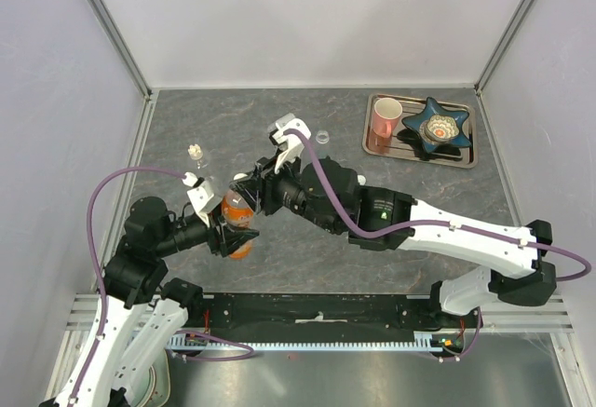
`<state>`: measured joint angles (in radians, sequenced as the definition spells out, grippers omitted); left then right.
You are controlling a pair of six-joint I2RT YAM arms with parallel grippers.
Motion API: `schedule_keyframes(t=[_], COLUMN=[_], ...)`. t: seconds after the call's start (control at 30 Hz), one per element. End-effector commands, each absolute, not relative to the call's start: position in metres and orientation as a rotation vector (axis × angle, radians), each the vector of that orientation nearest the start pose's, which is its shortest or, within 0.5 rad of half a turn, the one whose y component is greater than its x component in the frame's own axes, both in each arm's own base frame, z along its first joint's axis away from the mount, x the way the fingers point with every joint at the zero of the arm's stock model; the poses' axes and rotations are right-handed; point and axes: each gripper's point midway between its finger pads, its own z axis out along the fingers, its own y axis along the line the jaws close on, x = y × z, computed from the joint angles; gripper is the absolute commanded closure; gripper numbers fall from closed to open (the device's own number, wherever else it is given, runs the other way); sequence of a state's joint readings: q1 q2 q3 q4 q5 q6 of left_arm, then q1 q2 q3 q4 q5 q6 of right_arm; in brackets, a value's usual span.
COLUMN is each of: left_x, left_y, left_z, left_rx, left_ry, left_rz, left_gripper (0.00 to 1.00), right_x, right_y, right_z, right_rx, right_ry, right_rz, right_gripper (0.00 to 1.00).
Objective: Screw on the bottle caps
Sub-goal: Screw the bottle cap onto the plastic bottle.
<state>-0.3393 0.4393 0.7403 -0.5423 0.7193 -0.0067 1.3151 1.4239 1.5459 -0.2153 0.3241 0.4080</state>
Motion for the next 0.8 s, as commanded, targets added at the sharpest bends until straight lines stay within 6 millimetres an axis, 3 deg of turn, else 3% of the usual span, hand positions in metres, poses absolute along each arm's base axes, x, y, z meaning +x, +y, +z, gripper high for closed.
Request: schedule_keyframes(t=[0.0, 0.13, 0.17, 0.2, 0.33, 0.43, 0.63, 0.77], left_x=[0.165, 0.166, 0.163, 0.163, 0.147, 0.132, 0.117, 0.117], left_y=[-0.158, -0.159, -0.162, -0.163, -0.176, -0.185, -0.192, -0.192], left_z=[0.366, 0.365, 0.365, 0.365, 0.363, 0.357, 0.345, 0.342], left_rx=[0.661, 0.643, 0.656, 0.663, 0.764, 0.867, 0.953, 0.96], left_ry=[1.323, 1.325, 1.318, 1.31, 1.267, 1.235, 1.217, 1.221], left_rz=[-0.727, -0.747, -0.763, -0.772, -0.857, -0.926, -1.0, -0.998], left_gripper=[0.98, 0.98, 0.98, 0.98, 0.98, 0.98, 0.98, 0.98], right_x=[0.129, 0.125, 0.123, 0.12, 0.104, 0.097, 0.093, 0.094], right_y=[0.378, 0.387, 0.397, 0.402, 0.428, 0.437, 0.44, 0.437], right_z=[0.24, 0.247, 0.249, 0.252, 0.269, 0.286, 0.328, 0.341], right_rx=[-0.837, -0.802, -0.795, -0.792, -0.855, -0.904, -0.941, -0.948], right_ry=[2.143, 2.128, 2.115, 2.109, 2.074, 2.03, 1.909, 1.871], right_rz=[0.403, 0.417, 0.473, 0.51, 0.691, 0.756, 0.853, 0.857], right_gripper=[1.0, 0.98, 0.95, 0.84, 0.7, 0.58, 0.47, 0.4])
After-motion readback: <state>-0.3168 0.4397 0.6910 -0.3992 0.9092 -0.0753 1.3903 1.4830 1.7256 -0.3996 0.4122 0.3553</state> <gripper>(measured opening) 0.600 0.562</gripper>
